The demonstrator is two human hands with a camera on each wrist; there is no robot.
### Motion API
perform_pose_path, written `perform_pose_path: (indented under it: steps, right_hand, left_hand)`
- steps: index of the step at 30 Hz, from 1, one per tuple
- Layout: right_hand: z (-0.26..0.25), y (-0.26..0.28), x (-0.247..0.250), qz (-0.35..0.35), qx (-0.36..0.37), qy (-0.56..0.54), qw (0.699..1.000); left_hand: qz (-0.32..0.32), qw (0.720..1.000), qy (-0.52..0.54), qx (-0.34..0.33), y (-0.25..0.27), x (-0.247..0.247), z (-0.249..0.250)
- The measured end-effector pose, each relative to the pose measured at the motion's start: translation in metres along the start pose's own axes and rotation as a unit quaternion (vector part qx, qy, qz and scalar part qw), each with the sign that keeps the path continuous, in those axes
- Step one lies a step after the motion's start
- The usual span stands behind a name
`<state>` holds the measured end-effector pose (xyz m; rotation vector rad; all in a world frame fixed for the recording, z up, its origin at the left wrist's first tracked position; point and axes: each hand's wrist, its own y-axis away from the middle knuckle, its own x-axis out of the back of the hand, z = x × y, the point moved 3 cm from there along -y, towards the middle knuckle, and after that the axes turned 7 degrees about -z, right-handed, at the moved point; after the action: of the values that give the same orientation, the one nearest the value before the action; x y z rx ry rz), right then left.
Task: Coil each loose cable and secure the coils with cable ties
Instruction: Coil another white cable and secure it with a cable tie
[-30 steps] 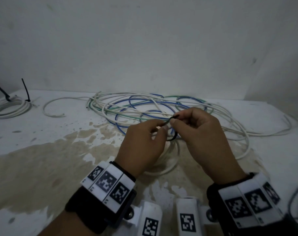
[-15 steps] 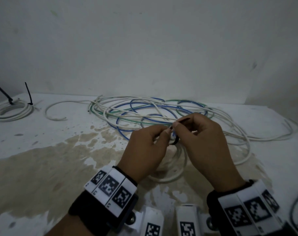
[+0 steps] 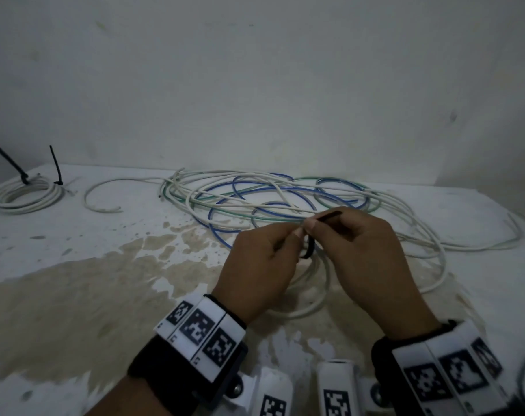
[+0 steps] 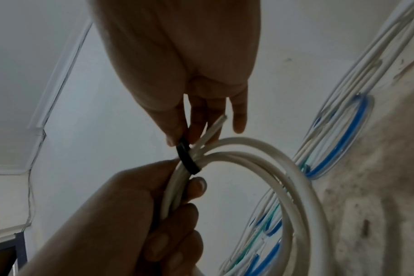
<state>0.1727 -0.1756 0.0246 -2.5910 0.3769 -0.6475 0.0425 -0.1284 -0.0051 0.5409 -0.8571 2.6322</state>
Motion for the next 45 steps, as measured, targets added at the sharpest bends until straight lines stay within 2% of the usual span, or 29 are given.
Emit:
perform_pose_path:
  steps: [5,8,10,17,21,23,25,29,31,34,40,45]
  right_hand:
    - [-0.005,0.001,0.000,0.018,0.029,0.015,0.999]
    - [-0.002,0.000,0.002,0.030,0.034,0.025,0.999]
    - [0.000,-0.002,0.005,0.024,0.042,0.040,0.998]
    - [-0.003,-0.003,0.005,-0.019,0.116,0.073,0.990]
    - [-0.012,0.000,0.011,0.043,0.192,0.128,0.972]
    - [-0.016,0.001,0.013,0.072,0.207,0.130,0.967]
    - [-0.014,0.000,0.011,0.065,0.190,0.101,0.974]
    - [-0.003,-0.002,0.004,-0.020,0.081,0.002,0.997]
    - [0.001,-0.003,0.002,-0.049,0.057,-0.018,0.997]
    - [0.005,-0.004,0.007,-0.011,0.085,0.038,0.996]
    - [0.004,-0.004,0.008,0.014,0.168,0.122,0.978]
    - [-0.001,-0.002,0.005,0.012,0.190,0.129,0.973]
  left_hand:
    - [-0.023,0.990,0.122,0.065,-0.002,0.003,0.005]
    - [-0.054,0.994,0.082,0.042,-0.001,0.001,0.009]
    - [-0.049,0.998,0.038,0.014,0.000,0.000,0.011]
    - [-0.030,0.996,0.085,0.026,-0.002,0.002,0.003]
    - [-0.031,0.996,0.079,0.026,-0.003,0.003,0.003]
    - [-0.029,0.997,0.072,0.014,-0.003,0.003,0.006]
    - [-0.026,0.997,0.073,0.022,-0.003,0.002,0.005]
    - [-0.041,0.995,0.086,0.039,-0.001,0.002,0.001]
    - [-0.058,0.989,0.124,0.061,-0.001,0.000,-0.002]
    - [-0.087,0.979,0.166,0.086,-0.002,-0.004,-0.008]
    - [-0.082,0.992,0.087,0.051,0.000,-0.004,-0.003]
    - [-0.070,0.975,0.189,0.095,-0.005,0.006,-0.005]
